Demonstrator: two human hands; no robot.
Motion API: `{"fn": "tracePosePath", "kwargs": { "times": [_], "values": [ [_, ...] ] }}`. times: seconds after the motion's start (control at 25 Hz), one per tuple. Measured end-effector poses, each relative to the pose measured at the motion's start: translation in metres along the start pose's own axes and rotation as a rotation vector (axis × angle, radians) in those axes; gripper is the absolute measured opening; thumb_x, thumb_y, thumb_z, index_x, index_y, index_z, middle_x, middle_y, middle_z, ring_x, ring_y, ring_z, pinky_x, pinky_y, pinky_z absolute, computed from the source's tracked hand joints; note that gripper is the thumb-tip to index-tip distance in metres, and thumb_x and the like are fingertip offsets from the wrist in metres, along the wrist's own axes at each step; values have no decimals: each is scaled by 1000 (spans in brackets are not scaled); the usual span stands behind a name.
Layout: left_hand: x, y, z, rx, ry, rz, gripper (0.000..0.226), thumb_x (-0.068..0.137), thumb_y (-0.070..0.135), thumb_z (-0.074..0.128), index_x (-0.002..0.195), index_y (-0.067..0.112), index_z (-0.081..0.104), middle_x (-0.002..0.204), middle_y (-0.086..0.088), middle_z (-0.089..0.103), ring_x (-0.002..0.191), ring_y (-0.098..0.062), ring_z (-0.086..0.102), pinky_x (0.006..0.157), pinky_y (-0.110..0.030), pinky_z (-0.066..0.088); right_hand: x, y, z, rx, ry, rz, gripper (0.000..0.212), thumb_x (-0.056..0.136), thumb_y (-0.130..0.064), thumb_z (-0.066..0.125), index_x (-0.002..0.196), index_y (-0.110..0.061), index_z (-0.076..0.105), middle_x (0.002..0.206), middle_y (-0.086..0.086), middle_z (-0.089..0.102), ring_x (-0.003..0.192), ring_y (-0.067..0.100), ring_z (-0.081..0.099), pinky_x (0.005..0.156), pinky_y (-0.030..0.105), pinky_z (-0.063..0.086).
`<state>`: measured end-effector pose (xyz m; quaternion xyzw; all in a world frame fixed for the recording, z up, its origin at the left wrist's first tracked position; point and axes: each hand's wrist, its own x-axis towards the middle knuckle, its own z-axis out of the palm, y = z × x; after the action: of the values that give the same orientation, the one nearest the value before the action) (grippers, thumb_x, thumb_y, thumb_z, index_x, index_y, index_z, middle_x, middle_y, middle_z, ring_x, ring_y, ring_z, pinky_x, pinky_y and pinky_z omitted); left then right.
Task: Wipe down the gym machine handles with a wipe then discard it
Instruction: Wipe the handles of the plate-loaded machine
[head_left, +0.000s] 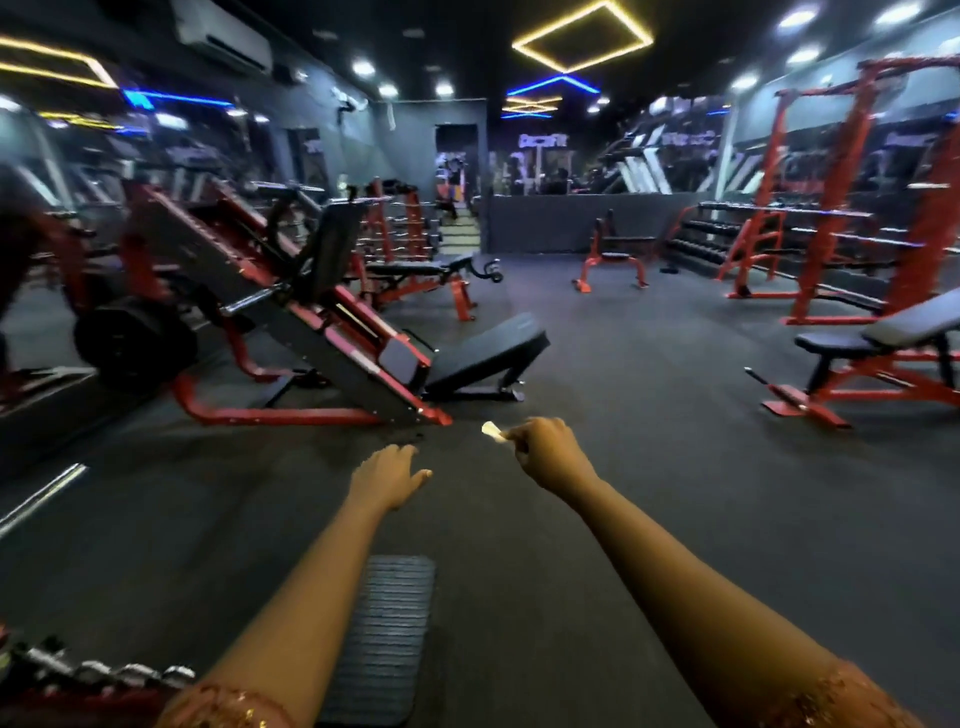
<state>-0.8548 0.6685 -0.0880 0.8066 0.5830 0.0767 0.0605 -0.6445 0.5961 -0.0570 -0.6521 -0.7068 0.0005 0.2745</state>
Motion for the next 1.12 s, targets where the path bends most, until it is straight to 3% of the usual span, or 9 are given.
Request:
{"fn": "tracePosePath", "kwargs": {
  "times": [0.24,0.48,0.72,0.92,1.12],
  "values": [
    [66,9,12,-6,35,-281,53,94,42,46,139,15,38,138,-11,44,127,-27,44,102,-39,39,113,76,22,74,-101,-201,32,88,-6,49,115,-15,65,113,8,65,102,25,60,89,31,45],
    [155,-30,46,-5,39,-527,53,94,43,46,138,15,38,137,-10,45,126,-26,44,102,-39,41,244,109,99,144,-223,-410,38,84,-2,51,117,-16,64,115,6,65,103,24,60,88,29,44],
    [265,-75,40,-53,88,-716,53,94,42,47,139,15,37,137,-12,45,127,-27,43,104,-40,39,397,103,155,258,-326,-531,34,87,-5,51,116,-17,64,114,9,66,102,29,60,91,40,47],
    [334,-123,35,-49,110,-865,55,93,40,49,140,15,36,138,-11,44,128,-26,42,103,-37,37,501,87,221,325,-394,-643,35,86,-6,48,112,-20,66,106,7,67,96,28,61,77,32,47],
    [402,-194,32,-53,238,-1038,56,93,38,51,140,13,36,141,-11,43,129,-26,42,104,-37,36,616,46,289,362,-491,-846,34,88,-6,48,115,-19,64,103,8,67,90,26,62,81,37,51]
  ]
}}
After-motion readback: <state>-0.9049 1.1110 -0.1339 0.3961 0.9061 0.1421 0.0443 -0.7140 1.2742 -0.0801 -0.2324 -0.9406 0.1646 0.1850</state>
